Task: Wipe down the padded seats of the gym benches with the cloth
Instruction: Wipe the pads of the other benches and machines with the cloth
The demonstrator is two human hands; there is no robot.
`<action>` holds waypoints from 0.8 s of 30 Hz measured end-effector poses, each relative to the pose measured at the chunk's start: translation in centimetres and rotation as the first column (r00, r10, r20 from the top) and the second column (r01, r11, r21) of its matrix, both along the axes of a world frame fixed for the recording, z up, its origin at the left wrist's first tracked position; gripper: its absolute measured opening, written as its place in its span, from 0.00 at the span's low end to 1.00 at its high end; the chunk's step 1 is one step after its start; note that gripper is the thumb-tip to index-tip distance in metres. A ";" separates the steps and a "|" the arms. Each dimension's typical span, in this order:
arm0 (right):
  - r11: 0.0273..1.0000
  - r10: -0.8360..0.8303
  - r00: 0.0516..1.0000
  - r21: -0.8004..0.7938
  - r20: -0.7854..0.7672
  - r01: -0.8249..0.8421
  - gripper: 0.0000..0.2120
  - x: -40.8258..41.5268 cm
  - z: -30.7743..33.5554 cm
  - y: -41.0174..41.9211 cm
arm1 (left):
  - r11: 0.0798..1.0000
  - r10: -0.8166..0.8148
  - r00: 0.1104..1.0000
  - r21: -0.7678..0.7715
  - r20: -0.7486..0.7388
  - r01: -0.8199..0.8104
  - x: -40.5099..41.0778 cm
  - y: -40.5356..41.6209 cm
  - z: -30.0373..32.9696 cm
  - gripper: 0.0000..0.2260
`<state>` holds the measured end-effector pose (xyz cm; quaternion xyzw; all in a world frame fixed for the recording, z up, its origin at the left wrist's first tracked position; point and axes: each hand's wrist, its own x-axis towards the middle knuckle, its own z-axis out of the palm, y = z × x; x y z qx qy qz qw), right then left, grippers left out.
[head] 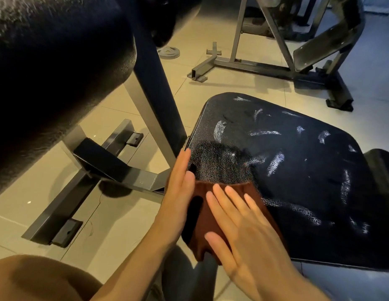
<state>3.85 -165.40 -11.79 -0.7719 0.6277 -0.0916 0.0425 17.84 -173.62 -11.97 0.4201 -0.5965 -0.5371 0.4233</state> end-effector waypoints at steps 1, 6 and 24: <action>1.000 -0.017 1.000 0.010 0.008 0.017 0.30 0.0 0.1 -0.4 | 0.999 0.015 0.998 -0.042 0.053 -0.013 -0.1 -0.5 -0.2 0.38; 0.988 -0.134 0.990 0.084 0.053 0.130 0.38 0.2 0.9 -7.0 | 0.983 0.109 0.979 -0.163 0.173 -0.081 -0.6 -2.4 -1.3 0.39; 0.991 -0.125 0.988 0.051 0.086 0.121 0.36 2.1 1.0 -5.5 | 0.997 -0.044 0.994 0.054 -0.097 0.050 0.3 -0.5 0.6 0.32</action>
